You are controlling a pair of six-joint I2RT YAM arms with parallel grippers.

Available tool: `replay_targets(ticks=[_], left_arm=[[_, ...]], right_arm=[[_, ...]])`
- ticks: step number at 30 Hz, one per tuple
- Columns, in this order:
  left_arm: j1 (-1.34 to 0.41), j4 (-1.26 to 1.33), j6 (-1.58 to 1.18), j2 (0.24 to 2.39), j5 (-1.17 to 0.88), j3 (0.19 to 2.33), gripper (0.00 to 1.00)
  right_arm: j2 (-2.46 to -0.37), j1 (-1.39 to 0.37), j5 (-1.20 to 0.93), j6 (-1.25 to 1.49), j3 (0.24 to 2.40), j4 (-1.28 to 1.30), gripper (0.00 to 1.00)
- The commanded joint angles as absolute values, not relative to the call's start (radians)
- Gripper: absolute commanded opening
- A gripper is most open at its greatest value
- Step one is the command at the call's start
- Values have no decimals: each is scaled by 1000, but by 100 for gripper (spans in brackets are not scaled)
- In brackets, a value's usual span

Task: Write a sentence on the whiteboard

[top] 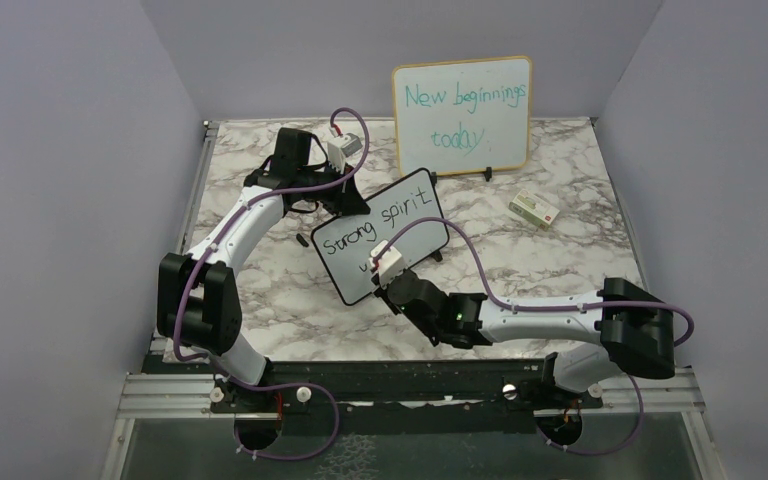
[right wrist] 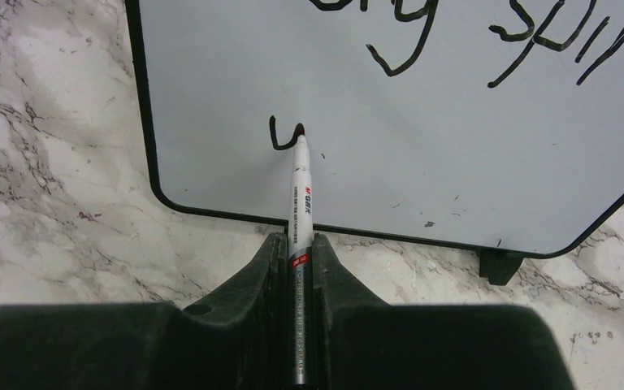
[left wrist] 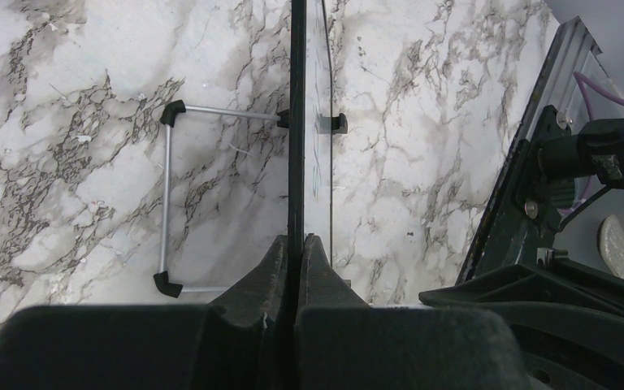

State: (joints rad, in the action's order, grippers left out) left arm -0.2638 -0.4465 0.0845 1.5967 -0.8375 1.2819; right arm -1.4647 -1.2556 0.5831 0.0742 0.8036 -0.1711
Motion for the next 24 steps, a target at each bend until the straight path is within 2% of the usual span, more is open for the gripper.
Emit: replay_targets(ticks=[1, 24], left_arm=[[-276, -492, 123, 1609, -758, 1249, 0], [-276, -492, 124, 1609, -767, 1249, 0]], right_arm=[[-1468, -1255, 612, 106, 810, -127, 1], [-1476, -1255, 646, 85, 812, -153, 0]])
